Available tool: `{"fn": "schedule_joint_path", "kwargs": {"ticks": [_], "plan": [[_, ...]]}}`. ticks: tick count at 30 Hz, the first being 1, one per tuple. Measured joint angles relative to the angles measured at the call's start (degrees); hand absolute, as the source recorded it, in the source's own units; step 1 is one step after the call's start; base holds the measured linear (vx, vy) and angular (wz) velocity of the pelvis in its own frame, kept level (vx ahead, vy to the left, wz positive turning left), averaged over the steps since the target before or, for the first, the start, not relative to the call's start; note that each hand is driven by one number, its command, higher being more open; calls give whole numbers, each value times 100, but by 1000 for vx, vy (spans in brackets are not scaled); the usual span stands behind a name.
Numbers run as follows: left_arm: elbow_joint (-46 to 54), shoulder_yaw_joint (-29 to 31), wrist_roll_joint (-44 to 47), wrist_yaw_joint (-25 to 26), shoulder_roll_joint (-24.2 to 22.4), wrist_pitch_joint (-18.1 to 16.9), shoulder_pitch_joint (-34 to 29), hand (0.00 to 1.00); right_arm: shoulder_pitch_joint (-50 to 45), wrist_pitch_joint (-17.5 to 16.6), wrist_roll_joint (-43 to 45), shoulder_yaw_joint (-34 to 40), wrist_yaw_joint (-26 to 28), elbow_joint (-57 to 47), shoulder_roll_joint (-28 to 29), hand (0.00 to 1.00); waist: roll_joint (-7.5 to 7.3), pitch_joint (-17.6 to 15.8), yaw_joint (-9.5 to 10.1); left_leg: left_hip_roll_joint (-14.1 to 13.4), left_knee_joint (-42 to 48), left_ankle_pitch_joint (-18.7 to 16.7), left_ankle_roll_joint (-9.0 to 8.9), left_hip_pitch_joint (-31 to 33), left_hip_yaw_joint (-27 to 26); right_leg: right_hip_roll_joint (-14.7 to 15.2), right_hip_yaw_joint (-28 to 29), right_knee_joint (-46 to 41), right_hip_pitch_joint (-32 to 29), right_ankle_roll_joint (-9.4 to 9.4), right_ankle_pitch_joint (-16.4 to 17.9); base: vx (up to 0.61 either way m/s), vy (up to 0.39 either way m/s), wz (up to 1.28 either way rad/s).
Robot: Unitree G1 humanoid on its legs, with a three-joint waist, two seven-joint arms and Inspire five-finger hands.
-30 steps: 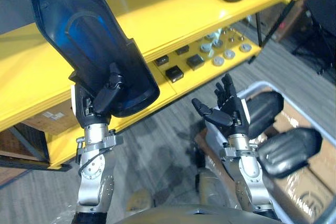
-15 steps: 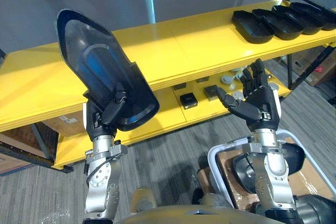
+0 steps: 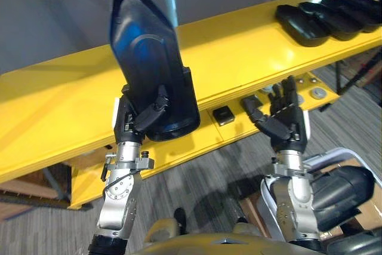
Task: Walk over and take three plastic housings, then place them on the shelf
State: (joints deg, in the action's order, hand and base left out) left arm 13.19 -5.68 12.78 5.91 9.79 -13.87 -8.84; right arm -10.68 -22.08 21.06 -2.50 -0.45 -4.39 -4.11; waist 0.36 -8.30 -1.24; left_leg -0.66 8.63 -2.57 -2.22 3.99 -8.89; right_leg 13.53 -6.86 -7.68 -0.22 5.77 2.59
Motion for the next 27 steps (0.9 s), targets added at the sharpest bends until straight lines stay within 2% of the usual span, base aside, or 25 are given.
{"fn": "schedule_joint_path", "kwargs": {"ticks": [1,4,11,16,18,19,22,27], "plan": [[21,-70,-4,10,42,117,65,0,-42,-1,-19,-53,12,-2,37,100,-21,5,-112,2,34,-35,-23,39,7,-4,6,60,11,29,-30,19,14,-17],[21,-343,-7,33,38,346,333,0,-103,0,-2,22,24,-4,6,100,-47,-6,-233,-50,193,-58,2,175,51,-69,-20,192,18,19,-118,13,-5,4],[27,-346,114,333,17,783,458,0,-205,60,-12,30,197,-142,-59,100,-76,-12,-228,-125,210,-40,-38,210,110,-183,-70,227,38,18,-119,-9,-35,3],[-12,-198,522,644,29,952,510,0,-194,328,-11,38,361,-337,-254,100,-86,-18,-295,-188,297,-42,-51,239,52,-214,-41,252,35,38,-131,-25,-13,-4],[-176,-115,535,870,37,975,748,0,-196,466,-13,27,392,-337,-274,100,-86,-18,-295,-202,339,-54,-65,232,2,-243,19,248,33,47,-137,-38,2,-12],[-431,18,643,1003,55,1003,1066,0,-197,540,-21,15,414,-336,-277,100,-84,-18,-327,-216,344,-58,-71,226,-10,-257,51,250,27,64,-147,-48,-10,-9],[-950,283,720,1229,251,1060,1624,0,-199,574,-21,5,493,-337,-334,100,-82,-19,-404,-249,319,-61,-80,207,-79,-279,122,253,-4,51,-139,-57,-14,-14],[-1645,630,1332,1274,641,1196,2418,0,-195,671,-21,1,550,-337,-569,100,-60,-33,-523,-284,307,-32,-87,274,-180,-305,263,236,-171,71,-166,-23,-5,-13]]}}
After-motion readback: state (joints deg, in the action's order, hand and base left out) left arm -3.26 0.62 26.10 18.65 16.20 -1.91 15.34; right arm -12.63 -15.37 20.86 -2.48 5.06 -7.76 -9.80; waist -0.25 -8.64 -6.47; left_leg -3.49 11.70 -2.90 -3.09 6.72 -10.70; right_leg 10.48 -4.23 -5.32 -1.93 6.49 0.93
